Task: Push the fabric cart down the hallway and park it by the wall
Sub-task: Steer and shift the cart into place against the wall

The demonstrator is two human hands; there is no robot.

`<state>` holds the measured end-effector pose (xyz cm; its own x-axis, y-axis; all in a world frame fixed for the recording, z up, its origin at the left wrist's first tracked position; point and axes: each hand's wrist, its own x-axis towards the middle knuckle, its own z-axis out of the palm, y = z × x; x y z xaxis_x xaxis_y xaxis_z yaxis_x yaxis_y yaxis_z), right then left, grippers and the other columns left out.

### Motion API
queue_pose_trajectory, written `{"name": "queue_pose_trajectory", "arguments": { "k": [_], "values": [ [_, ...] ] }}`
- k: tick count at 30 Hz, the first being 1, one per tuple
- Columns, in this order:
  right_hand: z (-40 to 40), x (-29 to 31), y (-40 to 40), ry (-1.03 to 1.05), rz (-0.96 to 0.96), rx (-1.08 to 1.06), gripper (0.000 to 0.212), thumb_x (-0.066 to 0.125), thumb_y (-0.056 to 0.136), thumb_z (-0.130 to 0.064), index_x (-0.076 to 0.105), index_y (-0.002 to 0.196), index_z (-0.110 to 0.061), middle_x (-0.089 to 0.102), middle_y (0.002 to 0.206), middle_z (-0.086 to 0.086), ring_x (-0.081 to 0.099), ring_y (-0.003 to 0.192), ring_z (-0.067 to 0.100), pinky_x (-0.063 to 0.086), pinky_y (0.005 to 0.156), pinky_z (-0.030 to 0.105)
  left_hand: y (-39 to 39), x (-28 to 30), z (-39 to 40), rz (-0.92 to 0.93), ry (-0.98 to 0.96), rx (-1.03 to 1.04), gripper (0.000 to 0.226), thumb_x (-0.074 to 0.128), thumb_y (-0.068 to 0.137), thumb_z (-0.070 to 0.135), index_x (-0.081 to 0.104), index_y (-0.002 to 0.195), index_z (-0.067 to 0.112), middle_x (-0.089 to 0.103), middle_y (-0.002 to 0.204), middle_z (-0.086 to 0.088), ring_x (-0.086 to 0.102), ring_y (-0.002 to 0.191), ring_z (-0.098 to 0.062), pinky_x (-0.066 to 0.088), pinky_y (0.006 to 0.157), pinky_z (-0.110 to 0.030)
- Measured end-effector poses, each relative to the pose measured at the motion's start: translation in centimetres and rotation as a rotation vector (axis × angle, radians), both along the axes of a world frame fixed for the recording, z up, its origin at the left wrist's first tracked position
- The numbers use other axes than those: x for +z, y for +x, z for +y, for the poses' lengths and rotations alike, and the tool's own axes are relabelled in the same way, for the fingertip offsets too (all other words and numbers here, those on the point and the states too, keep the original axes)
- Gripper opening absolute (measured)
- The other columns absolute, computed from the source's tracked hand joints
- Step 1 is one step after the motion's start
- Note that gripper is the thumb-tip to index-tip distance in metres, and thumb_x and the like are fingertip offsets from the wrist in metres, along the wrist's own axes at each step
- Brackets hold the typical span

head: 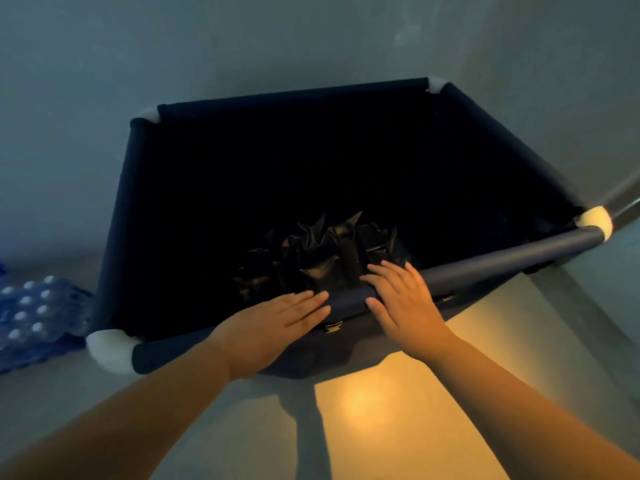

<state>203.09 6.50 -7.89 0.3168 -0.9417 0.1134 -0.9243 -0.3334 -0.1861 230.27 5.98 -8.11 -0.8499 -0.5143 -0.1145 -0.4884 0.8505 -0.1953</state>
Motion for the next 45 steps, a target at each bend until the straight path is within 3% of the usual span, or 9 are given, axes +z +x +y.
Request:
{"name": "queue_pose_trajectory", "arguments": {
  "k": [6, 10, 13, 17, 19, 22, 27, 34, 45],
  "values": [
    [-2.6, -0.3, -2.4, 0.027, 0.017, -0.060, 0.046, 0.032, 0.099, -0.044, 0.041, 0.139, -0.023, 0.040, 0.147, -0.003, 0.022, 0.142, 0.016, -0.005, 0.116, 0.032, -2.3, -0.2, -3.6, 0.038, 0.121, -0.009, 0.092, 0.039, 0.092, 0.006, -0.042, 0.133, 0.023, -0.041, 0.143, 0.003, -0.002, 0.144, -0.019, -0.008, 0.109, -0.029],
    [-3.4, -0.7, -3.4, 0.027, 0.036, -0.259, 0.061, 0.030, 0.097, -0.050, 0.026, 0.148, -0.017, 0.020, 0.157, 0.004, 0.005, 0.147, 0.022, -0.004, 0.117, 0.038, -4.4, 0.4, -5.8, 0.124, 0.170, 0.022, 0.090, 0.054, 0.086, 0.011, -0.011, 0.146, 0.027, -0.007, 0.156, 0.000, 0.032, 0.136, -0.018, 0.028, 0.104, -0.023],
    [-4.2, -0.5, -5.9, 0.101, -0.038, -0.652, 0.074, 0.029, 0.094, -0.056, 0.015, 0.150, -0.010, 0.002, 0.160, 0.012, -0.006, 0.146, 0.030, 0.001, 0.117, 0.047, -5.8, 0.0, -7.5, 0.132, 0.206, 0.024, 0.079, 0.037, 0.094, 0.013, -0.025, 0.138, 0.034, -0.006, 0.157, 0.004, 0.027, 0.138, -0.020, 0.033, 0.104, -0.028],
    [-5.8, -0.4, -8.9, 0.200, 0.096, -0.699, 0.077, 0.015, 0.094, -0.059, 0.001, 0.151, -0.009, -0.008, 0.159, 0.017, -0.015, 0.144, 0.035, -0.002, 0.116, 0.050, -7.9, -0.8, -9.5, 0.140, 0.173, 0.019, 0.079, 0.032, 0.097, 0.017, -0.035, 0.132, 0.040, 0.000, 0.159, 0.000, 0.027, 0.136, -0.022, 0.037, 0.102, -0.031],
    [-6.8, -0.4, -9.7, 0.239, 0.105, -0.713, 0.077, 0.013, 0.094, -0.059, -0.003, 0.151, -0.010, -0.010, 0.158, 0.017, -0.017, 0.143, 0.036, -0.004, 0.116, 0.050, -9.0, -0.6, -10.3, 0.112, 0.138, 0.042, 0.077, 0.037, 0.096, 0.018, -0.023, 0.141, 0.037, 0.010, 0.158, -0.003, 0.034, 0.132, -0.024, 0.041, 0.099, -0.032],
    [-8.0, -0.2, -10.8, 0.312, 0.116, -0.725, 0.077, 0.012, 0.093, -0.061, -0.006, 0.150, -0.012, -0.014, 0.158, 0.016, -0.022, 0.142, 0.036, -0.008, 0.115, 0.052, -10.9, -0.4, -11.2, 0.225, 0.028, 0.093, 0.067, 0.056, 0.087, 0.014, 0.026, 0.146, 0.023, 0.046, 0.141, -0.011, 0.058, 0.108, -0.029, 0.053, 0.081, -0.038],
    [-9.7, -0.5, -12.2, 0.357, 0.124, -0.707, 0.076, 0.008, 0.092, -0.063, -0.005, 0.150, -0.016, -0.016, 0.158, 0.014, -0.028, 0.140, 0.036, -0.015, 0.111, 0.056, -14.7, -1.2, -12.3, 0.400, -0.110, 0.272, 0.045, 0.039, 0.091, 0.028, 0.049, 0.133, 0.019, 0.066, 0.105, -0.010, 0.061, 0.082, -0.030, 0.048, 0.069, -0.040],
    [-11.3, -0.9, -13.9, 0.337, 0.080, -0.706, 0.075, 0.009, 0.092, -0.063, 0.001, 0.151, -0.018, -0.017, 0.157, 0.015, -0.030, 0.139, 0.036, -0.021, 0.107, 0.058, -18.1, -1.2, -13.6, 0.464, -0.211, 0.413, 0.048, 0.071, 0.082, 0.017, 0.057, 0.127, 0.017, 0.064, 0.103, -0.012, 0.058, 0.087, -0.035, 0.043, 0.079, -0.046],
    [-11.8, -1.3, -14.8, 0.331, 0.093, -0.726, 0.074, 0.008, 0.091, -0.063, 0.001, 0.151, -0.020, -0.017, 0.158, 0.013, -0.031, 0.138, 0.035, -0.026, 0.102, 0.056, -19.5, -1.3, -13.9, 0.469, -0.220, 0.434, 0.050, 0.072, 0.079, 0.012, 0.057, 0.126, 0.016, 0.064, 0.104, -0.016, 0.057, 0.090, -0.038, 0.044, 0.081, -0.049]
  ]
}}
